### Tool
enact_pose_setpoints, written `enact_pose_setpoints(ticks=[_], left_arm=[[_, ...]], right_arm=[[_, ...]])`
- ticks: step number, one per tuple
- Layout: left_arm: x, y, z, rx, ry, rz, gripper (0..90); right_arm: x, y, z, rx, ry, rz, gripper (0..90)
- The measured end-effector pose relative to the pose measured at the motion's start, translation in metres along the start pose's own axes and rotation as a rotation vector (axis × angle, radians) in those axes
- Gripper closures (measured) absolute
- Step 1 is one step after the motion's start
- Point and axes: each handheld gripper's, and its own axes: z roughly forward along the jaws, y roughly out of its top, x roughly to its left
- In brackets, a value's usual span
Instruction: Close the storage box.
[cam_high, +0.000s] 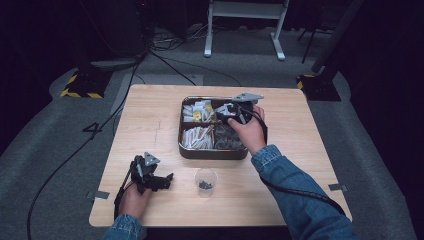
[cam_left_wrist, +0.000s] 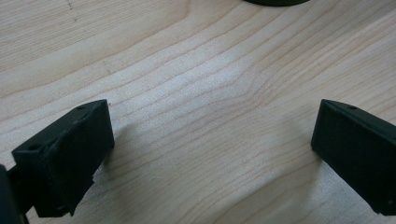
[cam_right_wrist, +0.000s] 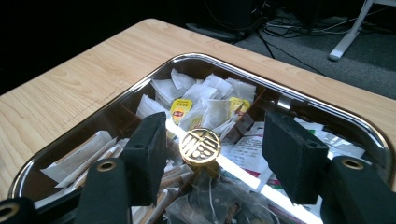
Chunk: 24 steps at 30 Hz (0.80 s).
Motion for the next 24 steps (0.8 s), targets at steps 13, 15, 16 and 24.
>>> enact_pose_setpoints(ticks=[13,15,16,24], left_arm=[[0.0,0.0,0.0,0.0,0.001,0.0,0.0],[0.0,0.0,0.0,0.0,0.001,0.0,0.0],[0.0,0.0,0.0,0.0,0.001,0.0,0.0],[0.0,0.0,0.0,0.0,0.0,-0.001,0.0]], right_arm=[[-0.012,-0.001,-0.035,-0.048,-0.014,-0.017,41.2],[-0.014,-0.003,-0.04,-0.055,-0.014,-0.018,41.2],[-0.015,-0.003,-0.043,-0.055,-0.015,-0.016,41.2],[-0.03,-0.013,-0.064,-0.069,-0.035,-0.002,41.2]])
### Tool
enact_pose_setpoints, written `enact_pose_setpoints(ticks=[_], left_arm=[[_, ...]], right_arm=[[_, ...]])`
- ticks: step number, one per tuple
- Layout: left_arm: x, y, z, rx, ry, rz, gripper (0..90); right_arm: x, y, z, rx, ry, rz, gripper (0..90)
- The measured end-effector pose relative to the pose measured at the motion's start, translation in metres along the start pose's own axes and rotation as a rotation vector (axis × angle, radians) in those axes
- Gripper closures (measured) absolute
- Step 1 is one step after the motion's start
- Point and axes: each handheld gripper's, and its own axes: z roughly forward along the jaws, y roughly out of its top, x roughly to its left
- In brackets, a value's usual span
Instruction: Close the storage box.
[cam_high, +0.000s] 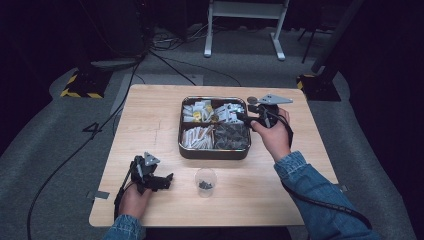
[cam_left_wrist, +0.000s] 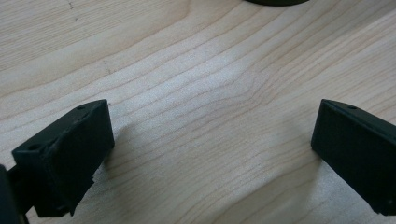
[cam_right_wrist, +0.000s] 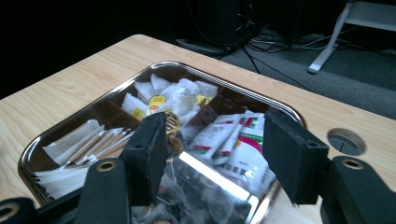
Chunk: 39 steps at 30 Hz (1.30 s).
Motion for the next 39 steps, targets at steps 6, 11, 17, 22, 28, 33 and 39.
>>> enact_pose_setpoints(ticks=[6,11,17,22,28,33,39], left_arm=[[0.0,0.0,0.0,0.0,0.003,-0.001,0.0],[0.0,0.0,0.0,0.0,0.002,-0.003,0.0],[0.0,0.0,0.0,0.0,0.003,-0.002,0.0],[0.0,0.0,0.0,0.001,0.003,-0.003,0.0],[0.0,0.0,0.0,0.001,0.003,-0.003,0.0],[0.0,0.0,0.0,-0.001,0.003,-0.003,0.0],[0.0,0.0,0.0,0.0,0.002,-0.004,0.0]], right_arm=[[-0.015,-0.007,-0.015,-0.014,-0.023,0.028,41.2],[-0.029,-0.016,-0.027,-0.022,-0.046,0.052,41.2],[-0.043,-0.03,-0.041,-0.014,-0.069,0.081,41.1],[-0.052,-0.042,-0.052,-0.013,-0.088,0.1,41.2],[-0.063,-0.061,-0.062,-0.001,-0.104,0.128,41.2],[-0.072,-0.081,-0.069,0.03,-0.124,0.152,41.1],[-0.081,-0.104,-0.074,0.069,-0.141,0.168,40.9]])
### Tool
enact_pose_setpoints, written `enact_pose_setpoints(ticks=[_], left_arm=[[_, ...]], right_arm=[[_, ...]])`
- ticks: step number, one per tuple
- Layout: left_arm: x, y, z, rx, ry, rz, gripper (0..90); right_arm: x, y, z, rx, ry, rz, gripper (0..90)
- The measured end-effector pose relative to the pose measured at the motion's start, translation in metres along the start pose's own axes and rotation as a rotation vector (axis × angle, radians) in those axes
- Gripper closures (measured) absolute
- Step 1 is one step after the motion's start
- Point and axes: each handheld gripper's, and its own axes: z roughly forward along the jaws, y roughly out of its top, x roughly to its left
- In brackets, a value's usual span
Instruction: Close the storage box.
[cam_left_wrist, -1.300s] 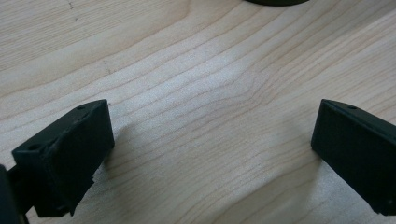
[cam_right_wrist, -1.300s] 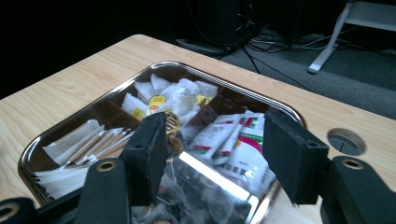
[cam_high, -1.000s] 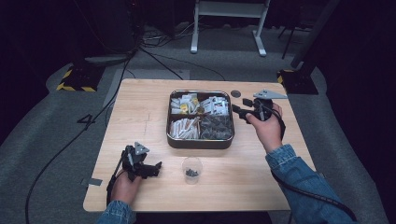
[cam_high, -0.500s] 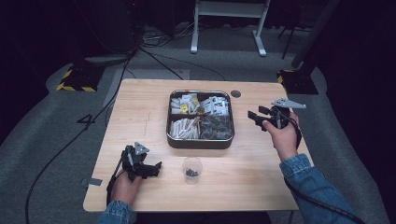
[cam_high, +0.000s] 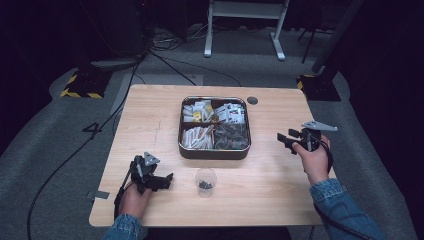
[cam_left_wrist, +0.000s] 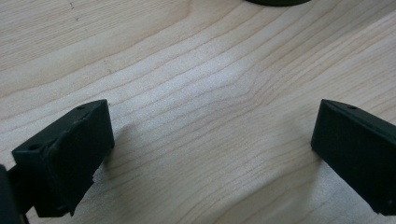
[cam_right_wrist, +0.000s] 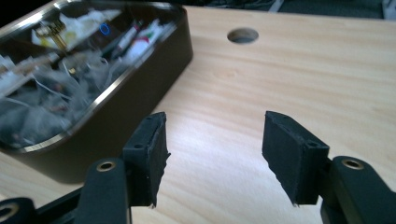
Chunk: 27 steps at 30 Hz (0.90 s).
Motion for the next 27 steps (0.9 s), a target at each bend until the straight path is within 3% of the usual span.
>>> enact_pose_setpoints(ticks=[6,12,16,27], left_arm=[[0.002,0.001,0.001,-0.003,0.022,-0.027,0.0],[0.003,0.001,0.0,0.0,0.02,-0.02,0.0],[0.003,0.001,0.0,0.001,0.016,-0.018,0.0],[0.004,0.001,0.0,0.0,0.016,-0.011,0.0]], right_arm=[[-0.012,-0.018,0.0,0.032,-0.029,0.009,38.4],[-0.022,-0.035,0.001,0.055,-0.06,-0.007,37.9],[-0.027,-0.05,0.004,0.067,-0.045,0.021,36.6],[-0.027,-0.067,0.009,0.126,-0.082,-0.034,31.7]])
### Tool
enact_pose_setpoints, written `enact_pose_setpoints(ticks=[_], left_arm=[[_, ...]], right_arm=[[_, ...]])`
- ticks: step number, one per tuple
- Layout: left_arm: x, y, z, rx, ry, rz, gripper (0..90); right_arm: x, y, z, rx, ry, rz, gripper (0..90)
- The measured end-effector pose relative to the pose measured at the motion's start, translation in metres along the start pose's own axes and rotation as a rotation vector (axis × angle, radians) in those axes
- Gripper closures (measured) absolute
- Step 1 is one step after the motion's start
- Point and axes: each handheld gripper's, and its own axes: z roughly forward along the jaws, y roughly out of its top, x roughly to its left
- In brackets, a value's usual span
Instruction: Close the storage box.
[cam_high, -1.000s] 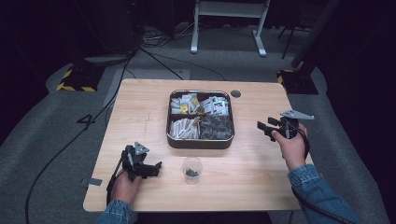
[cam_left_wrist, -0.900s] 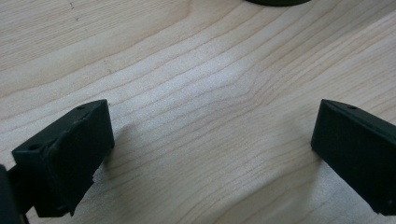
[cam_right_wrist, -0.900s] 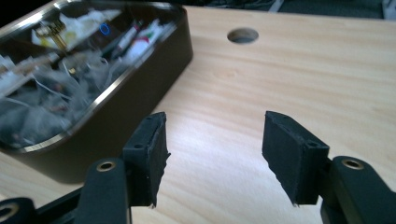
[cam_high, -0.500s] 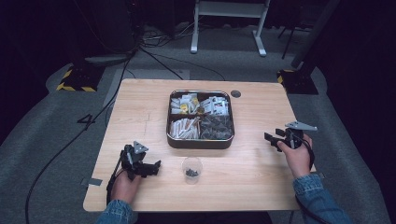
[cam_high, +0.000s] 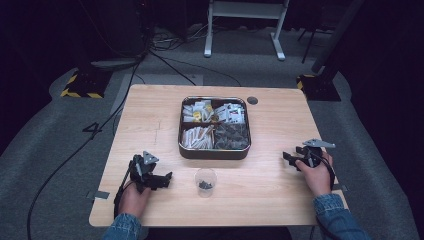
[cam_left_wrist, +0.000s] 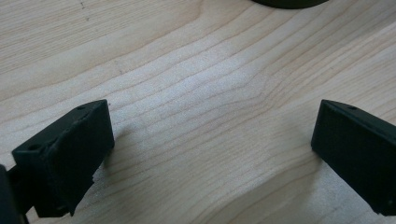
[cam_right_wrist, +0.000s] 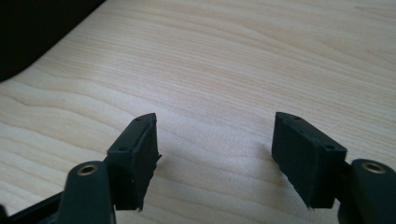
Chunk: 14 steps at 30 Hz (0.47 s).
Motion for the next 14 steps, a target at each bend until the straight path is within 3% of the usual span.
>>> enact_pose_setpoints(ticks=[3,7,14], left_arm=[[-0.0001,0.0,0.0,0.0,-0.001,-0.001,0.0],[-0.0001,-0.0001,0.0,-0.001,0.0,-0.001,0.0],[-0.0004,-0.0004,-0.0002,0.002,-0.002,-0.003,0.0]], right_arm=[[0.0017,-0.001,0.0016,0.025,-0.017,-0.042,27.7],[0.003,-0.0011,0.0027,0.047,-0.011,-0.054,16.3],[0.0035,-0.0015,0.0029,0.046,-0.009,-0.057,15.5]])
